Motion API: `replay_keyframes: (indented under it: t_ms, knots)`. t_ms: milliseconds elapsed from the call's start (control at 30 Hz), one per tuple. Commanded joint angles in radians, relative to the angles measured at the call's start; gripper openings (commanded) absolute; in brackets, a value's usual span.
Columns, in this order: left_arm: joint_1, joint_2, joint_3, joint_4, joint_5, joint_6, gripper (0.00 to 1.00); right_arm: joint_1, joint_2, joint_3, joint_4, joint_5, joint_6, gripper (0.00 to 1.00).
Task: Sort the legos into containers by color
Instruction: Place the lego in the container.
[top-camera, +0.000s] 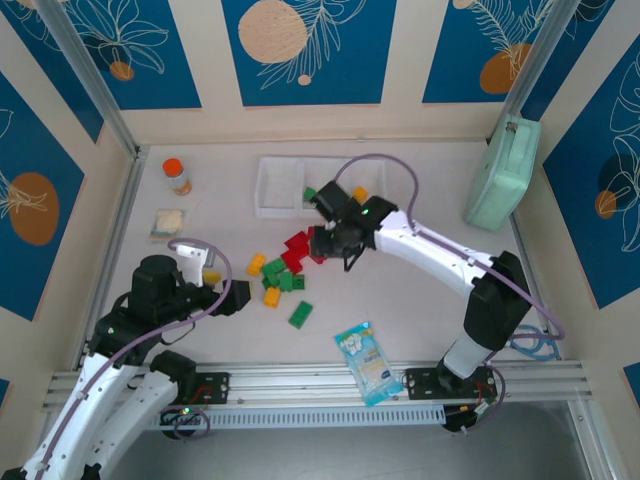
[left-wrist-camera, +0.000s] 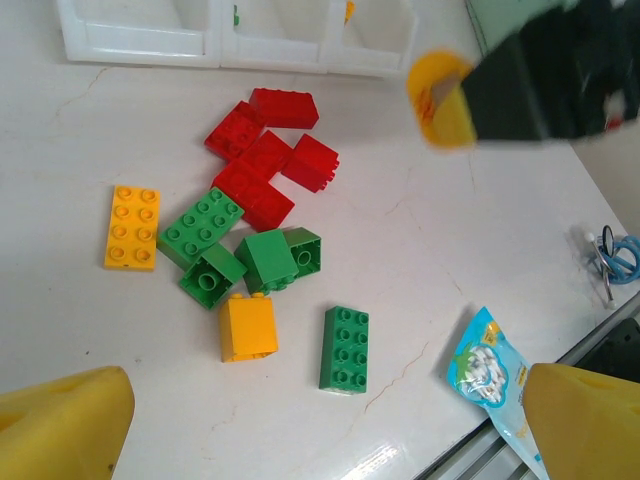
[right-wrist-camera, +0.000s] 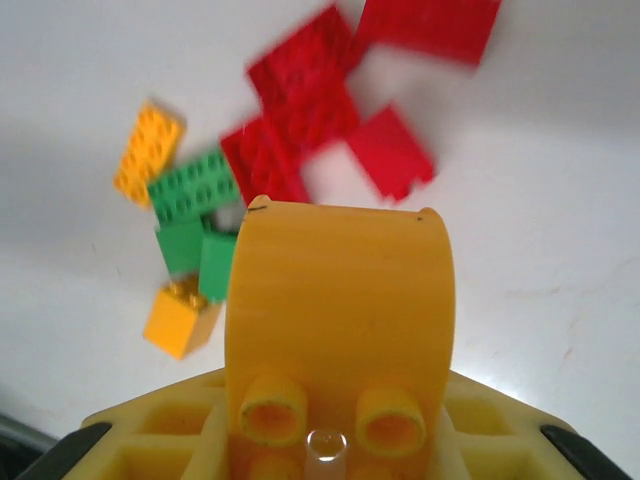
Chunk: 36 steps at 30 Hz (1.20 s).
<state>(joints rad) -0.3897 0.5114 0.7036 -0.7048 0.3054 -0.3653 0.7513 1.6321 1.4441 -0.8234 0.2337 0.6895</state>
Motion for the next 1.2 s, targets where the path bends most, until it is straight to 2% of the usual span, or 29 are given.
replay_keyframes:
  t_ms: [0, 200, 300, 500, 767, 1033, 1167]
  knots:
    - [0.008, -0.013, 0.005, -0.016, -0.009, 0.007, 0.99, -0.105, 0.01, 0.072, -0.03, -0.034, -0.11, 0.25]
    - [0.009, -0.006, 0.004, -0.014, -0.01, 0.006, 0.99, -0.271, 0.148, 0.254, -0.038, -0.105, -0.202, 0.24]
    - [0.008, -0.001, 0.004, -0.015, -0.012, 0.006, 0.99, -0.324, 0.238, 0.334, -0.022, -0.139, -0.235, 0.24]
    - [0.008, 0.011, 0.008, -0.019, -0.01, 0.008, 0.99, -0.37, 0.399, 0.399, 0.089, -0.149, -0.24, 0.25]
    - [0.008, 0.034, 0.008, -0.02, -0.01, 0.008, 0.99, -0.429, 0.558, 0.518, 0.117, -0.15, -0.2, 0.25]
    - [0.008, 0.047, 0.01, -0.024, -0.019, 0.005, 0.99, -0.469, 0.683, 0.646, 0.137, -0.24, -0.153, 0.35]
    - [0.008, 0.047, 0.011, -0.026, -0.021, 0.005, 0.99, -0.471, 0.753, 0.74, 0.081, -0.252, -0.141, 0.49]
